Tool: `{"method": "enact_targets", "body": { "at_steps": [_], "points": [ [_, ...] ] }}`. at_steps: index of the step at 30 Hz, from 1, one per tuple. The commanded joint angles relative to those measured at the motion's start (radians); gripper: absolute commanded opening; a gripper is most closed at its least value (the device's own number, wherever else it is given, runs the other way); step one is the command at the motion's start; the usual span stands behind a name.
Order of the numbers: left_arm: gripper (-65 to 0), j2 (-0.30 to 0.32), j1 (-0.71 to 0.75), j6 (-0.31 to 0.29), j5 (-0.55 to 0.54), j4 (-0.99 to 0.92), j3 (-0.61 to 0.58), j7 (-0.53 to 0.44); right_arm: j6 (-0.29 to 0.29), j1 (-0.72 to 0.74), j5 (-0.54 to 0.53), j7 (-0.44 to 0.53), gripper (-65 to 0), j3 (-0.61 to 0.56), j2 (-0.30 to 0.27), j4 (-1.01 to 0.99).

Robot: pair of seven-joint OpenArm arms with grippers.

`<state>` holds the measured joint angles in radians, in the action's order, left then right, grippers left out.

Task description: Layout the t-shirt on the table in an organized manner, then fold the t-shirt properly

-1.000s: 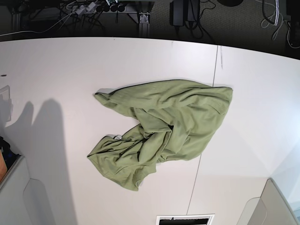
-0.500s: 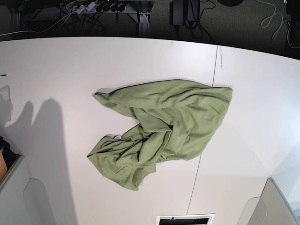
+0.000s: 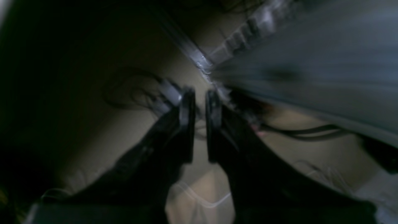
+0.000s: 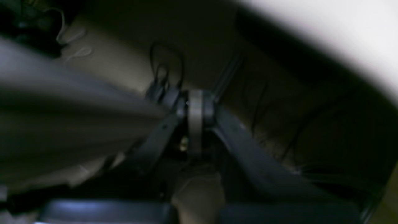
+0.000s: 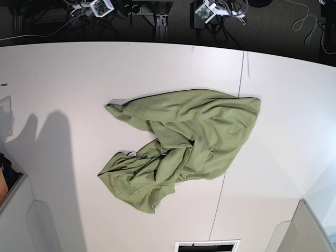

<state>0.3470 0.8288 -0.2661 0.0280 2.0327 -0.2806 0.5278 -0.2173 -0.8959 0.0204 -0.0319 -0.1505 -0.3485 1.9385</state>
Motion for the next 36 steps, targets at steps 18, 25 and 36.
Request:
{"method": "enact_targets", "body": {
  "at_steps": [18, 25, 36],
  "points": [
    [-34.8, 0.22, -0.488, 0.004, -0.212, -0.047, 0.255, -0.132, 0.037, 0.513, -0.145, -0.216, -65.0, 0.041, 0.082, 0.094],
    [-34.8, 0.218, -0.747, -0.045, -0.212, -0.381, 0.103, -0.135, 0.026, 0.744, -0.163, -0.217, -65.0, 0.041, 0.215, -0.085],
    [-34.9, 0.218, -0.772, -0.113, -0.277, -0.437, 0.075, -0.01, 0.023, 0.967, -0.164, -0.283, -65.0, 0.041, 0.319, -0.286]
  ]
}}
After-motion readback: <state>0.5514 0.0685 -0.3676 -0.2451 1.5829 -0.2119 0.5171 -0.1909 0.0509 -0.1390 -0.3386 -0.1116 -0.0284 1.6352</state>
